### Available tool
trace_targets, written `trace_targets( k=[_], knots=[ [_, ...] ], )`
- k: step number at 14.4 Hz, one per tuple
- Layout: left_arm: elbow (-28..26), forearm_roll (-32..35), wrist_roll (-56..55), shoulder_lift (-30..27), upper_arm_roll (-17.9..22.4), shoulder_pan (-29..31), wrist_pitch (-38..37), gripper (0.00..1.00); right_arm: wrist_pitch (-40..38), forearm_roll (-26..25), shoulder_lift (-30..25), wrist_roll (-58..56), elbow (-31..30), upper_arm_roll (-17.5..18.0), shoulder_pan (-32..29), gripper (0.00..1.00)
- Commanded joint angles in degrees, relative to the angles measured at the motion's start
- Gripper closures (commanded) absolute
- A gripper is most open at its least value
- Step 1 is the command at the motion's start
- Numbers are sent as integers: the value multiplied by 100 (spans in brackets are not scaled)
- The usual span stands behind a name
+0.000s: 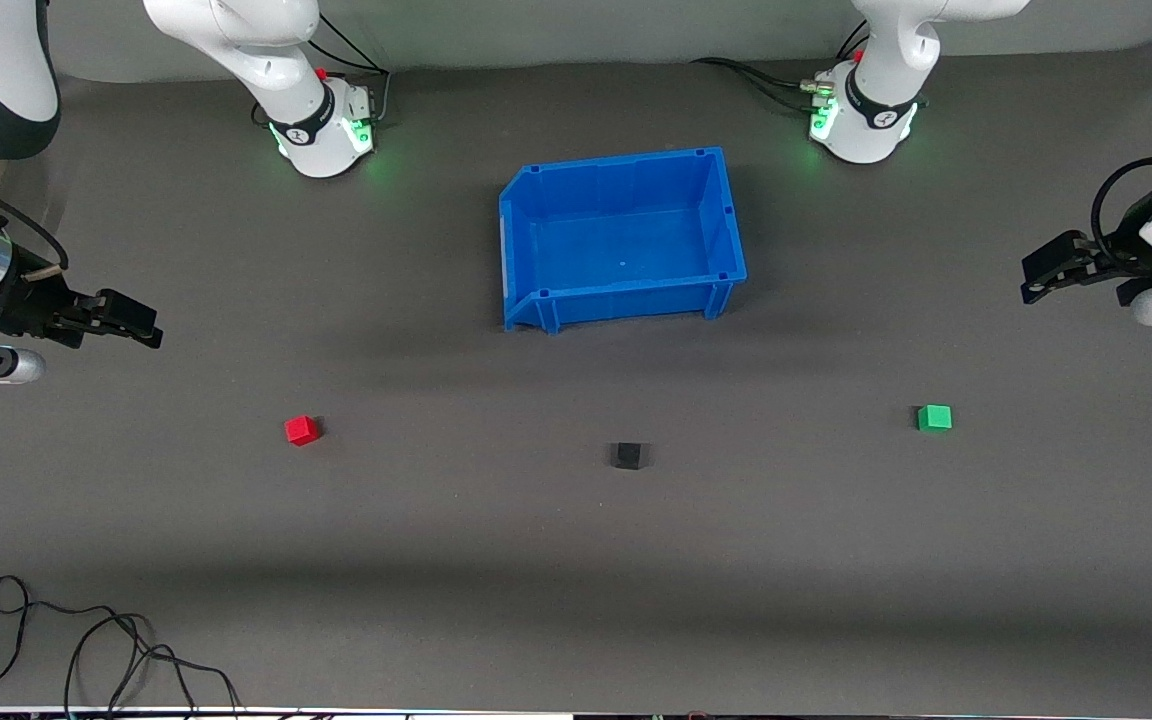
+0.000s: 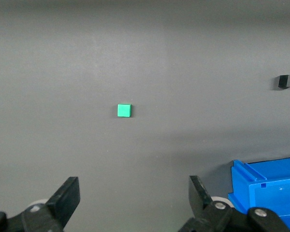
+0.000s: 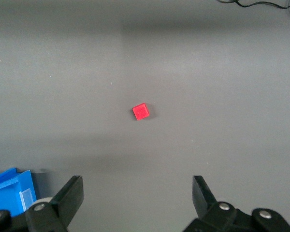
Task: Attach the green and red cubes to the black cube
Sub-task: 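Move the right gripper toward the red cube while the left gripper reaches the green cube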
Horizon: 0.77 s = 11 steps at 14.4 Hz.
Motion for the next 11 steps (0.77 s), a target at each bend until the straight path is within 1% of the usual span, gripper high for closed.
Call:
trace_targets(
  k=[1, 6, 8, 9, 11],
  knots=[
    [114, 111, 63, 43, 47, -67, -80, 0, 15, -114, 29, 126, 72, -4, 34, 0],
    [114, 111, 63, 43, 55, -58, -80, 0, 85, -17, 117, 223, -6, -13, 34, 0],
    [123, 102, -7, 52, 55, -58, -80, 0, 391, -26, 126, 232, -374, 5, 165, 0],
    [131, 50, -86, 60, 55, -58, -80, 0, 558, -78, 117, 232, -506, 5, 348, 0],
    [140, -47, -435, 61, 64, 29, -132, 0, 962, -87, 117, 110, -848, 5, 368, 0]
  ],
)
